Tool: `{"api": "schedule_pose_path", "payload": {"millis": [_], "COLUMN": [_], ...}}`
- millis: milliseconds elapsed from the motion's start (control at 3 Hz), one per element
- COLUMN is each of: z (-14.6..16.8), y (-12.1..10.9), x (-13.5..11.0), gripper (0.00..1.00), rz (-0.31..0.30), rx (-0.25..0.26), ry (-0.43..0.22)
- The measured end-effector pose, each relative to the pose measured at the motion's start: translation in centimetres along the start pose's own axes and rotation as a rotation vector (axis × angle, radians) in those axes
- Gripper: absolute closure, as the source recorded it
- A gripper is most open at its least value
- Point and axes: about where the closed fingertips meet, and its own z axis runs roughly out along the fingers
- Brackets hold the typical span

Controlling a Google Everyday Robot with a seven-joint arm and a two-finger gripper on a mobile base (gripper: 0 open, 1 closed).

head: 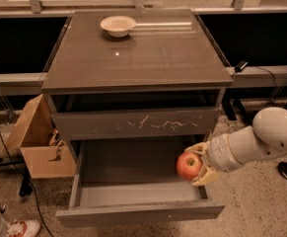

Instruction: Pick apple from middle drawer and place on counter

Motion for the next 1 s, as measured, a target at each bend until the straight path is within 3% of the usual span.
{"api": "schedule_pose_path", "payload": {"millis": [333,1000], "z": [0.0,-5.4], "y": [-0.5,-7.4], "x": [-0.7,-10.5], "gripper": [1.00,1.00], "rz": [0.000,-0.084], "rx": [-0.010,-0.043], "ry": [-0.021,-0.066]}}
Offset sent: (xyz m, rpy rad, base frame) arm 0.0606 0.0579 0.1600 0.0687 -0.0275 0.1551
